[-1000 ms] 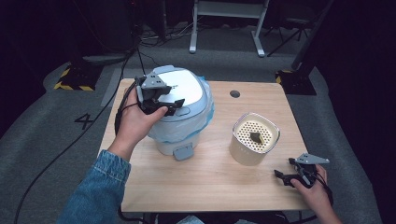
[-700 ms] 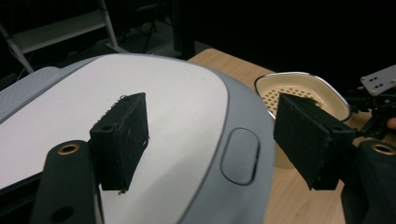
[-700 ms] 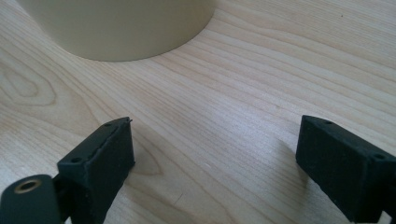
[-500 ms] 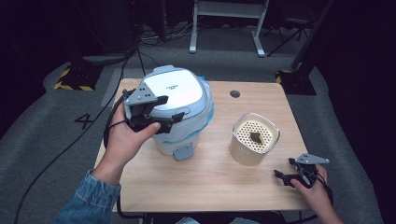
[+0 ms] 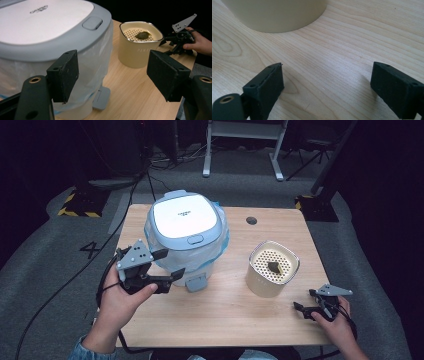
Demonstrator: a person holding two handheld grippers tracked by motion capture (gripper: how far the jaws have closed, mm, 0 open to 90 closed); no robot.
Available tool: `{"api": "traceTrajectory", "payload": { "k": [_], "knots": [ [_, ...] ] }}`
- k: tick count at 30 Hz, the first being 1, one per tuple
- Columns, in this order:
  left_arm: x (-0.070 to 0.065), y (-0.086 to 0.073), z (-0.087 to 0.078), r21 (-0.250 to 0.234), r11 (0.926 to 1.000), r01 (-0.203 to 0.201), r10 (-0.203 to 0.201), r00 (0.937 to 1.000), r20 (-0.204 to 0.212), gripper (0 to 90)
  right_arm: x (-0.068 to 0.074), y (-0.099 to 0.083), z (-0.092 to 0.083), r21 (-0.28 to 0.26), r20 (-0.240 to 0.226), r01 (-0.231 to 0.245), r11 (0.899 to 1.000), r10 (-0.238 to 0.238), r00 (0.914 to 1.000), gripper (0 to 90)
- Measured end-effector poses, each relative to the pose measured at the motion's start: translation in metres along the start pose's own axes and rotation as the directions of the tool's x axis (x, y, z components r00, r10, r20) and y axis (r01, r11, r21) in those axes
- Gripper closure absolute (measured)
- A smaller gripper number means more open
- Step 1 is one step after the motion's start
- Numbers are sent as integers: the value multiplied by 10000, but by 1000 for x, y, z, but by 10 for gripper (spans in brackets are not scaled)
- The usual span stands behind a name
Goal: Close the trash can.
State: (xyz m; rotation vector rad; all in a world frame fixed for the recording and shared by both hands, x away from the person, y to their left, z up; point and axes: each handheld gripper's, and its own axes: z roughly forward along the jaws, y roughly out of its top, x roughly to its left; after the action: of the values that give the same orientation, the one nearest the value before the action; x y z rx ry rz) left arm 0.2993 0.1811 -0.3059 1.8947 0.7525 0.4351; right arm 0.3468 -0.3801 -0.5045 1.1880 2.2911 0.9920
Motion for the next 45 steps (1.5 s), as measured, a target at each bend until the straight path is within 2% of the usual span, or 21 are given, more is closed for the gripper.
{"api": "traceTrajectory", "payload": {
  "k": [6,15,16,24,30,36,42,43,45],
  "knots": [
    [-3,-26,2,421,9990,-140,149,9996,-221,263,0,0,0,-1,0,1,10000,-1,10000,111],
    [-9,-67,2,428,9981,433,-420,9986,-315,244,0,0,0,4,5,-7,10000,7,10000,111],
    [-8,-71,5,627,9969,481,-463,9985,-295,244,0,0,0,-2,4,-3,10000,3,10000,112],
    [-3,-94,18,1301,9890,704,-643,9966,-507,243,0,0,0,-3,5,-3,10000,3,10000,112],
    [1,-110,29,1587,9833,896,-836,9955,-443,243,0,0,0,0,1,-3,10000,3,10000,112],
    [7,-131,42,2004,9735,1105,-1050,9938,-378,242,0,0,0,-4,5,-3,10000,3,10000,112],
    [12,-153,55,2567,9571,1341,-1265,9909,-460,244,0,0,0,2,9,-11,10000,11,10000,112],
    [13,-156,58,2722,9523,1379,-1294,9904,-489,244,0,0,0,-4,5,-3,10000,3,10000,112],
    [14,-162,61,2939,9465,1333,-1228,9910,-540,244,0,0,0,-3,4,-3,10000,3,10000,112]
  ]
}}
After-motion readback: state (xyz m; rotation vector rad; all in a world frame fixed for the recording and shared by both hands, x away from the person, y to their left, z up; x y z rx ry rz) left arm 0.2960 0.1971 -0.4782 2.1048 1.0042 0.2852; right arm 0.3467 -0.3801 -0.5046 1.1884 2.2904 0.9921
